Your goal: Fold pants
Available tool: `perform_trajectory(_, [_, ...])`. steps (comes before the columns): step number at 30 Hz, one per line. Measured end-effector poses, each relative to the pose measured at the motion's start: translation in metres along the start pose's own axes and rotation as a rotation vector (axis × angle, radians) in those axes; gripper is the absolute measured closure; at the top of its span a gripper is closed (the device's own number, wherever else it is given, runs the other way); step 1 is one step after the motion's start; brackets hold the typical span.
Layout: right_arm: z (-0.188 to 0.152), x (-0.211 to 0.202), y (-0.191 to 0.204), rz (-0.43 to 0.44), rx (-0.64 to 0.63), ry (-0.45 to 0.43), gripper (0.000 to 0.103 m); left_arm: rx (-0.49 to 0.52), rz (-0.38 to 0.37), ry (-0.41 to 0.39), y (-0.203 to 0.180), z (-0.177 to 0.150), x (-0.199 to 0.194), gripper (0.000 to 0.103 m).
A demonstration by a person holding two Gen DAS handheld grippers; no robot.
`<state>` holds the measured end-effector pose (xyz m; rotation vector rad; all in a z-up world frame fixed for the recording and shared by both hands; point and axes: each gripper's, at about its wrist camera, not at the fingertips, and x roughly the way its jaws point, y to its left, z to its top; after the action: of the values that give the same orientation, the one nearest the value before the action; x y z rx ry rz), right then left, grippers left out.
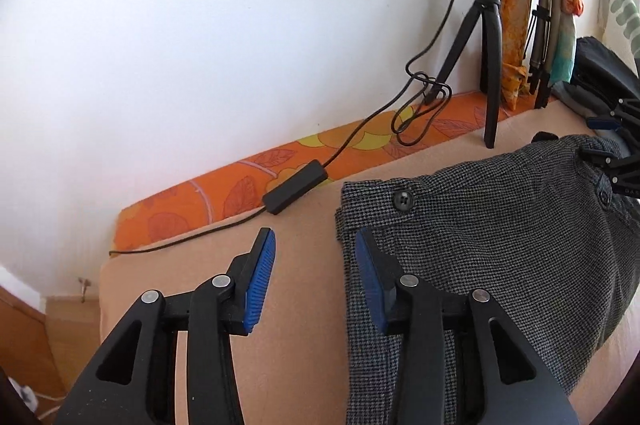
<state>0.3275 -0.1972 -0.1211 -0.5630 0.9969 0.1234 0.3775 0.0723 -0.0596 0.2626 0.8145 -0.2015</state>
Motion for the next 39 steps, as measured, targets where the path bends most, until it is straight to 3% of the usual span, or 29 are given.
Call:
perform_trajectory(3, [-0.007, -0.017, -0.011, -0.026, 0.067, -0.023, 0.043, -0.028, 0.004, -0.021, 0.004, -0.010, -0.016, 0.063])
perform_trajectory(7, [-0.023, -0.044, -0.023, -0.002, 0.170, -0.041, 0.041, -0.051, -0.025, -0.041, 0.001, -0.028, -0.045, 0.063])
perform_trajectory(15, [-0.082, -0.110, -0.025, 0.158, 0.452, -0.079, 0.033, -0.114, -0.115, -0.081, -0.025, -0.065, -0.098, 0.063])
perform_trajectory(19, [-0.122, -0.118, -0.025, 0.289, 0.707, -0.028, 0.031, -0.093, -0.148, -0.070, -0.051, -0.085, -0.112, 0.063])
perform_trajectory(22, [-0.147, -0.119, -0.014, 0.385, 0.807, 0.008, 0.031, -0.089, -0.184, -0.040, -0.068, -0.099, -0.116, 0.063])
perform_trajectory(28, [-0.167, -0.111, 0.012, 0.515, 0.909, 0.018, 0.031, -0.153, -0.249, 0.022, -0.081, -0.126, -0.122, 0.063])
perform_trajectory(35, [-0.150, -0.097, 0.039, 0.591, 0.880, 0.009, 0.031, -0.299, -0.326, 0.093, -0.074, -0.146, -0.101, 0.063])
perform_trajectory(39, [-0.137, -0.086, 0.048, 0.625, 0.884, 0.012, 0.031, -0.287, -0.312, 0.103, -0.076, -0.148, -0.088, 0.063])
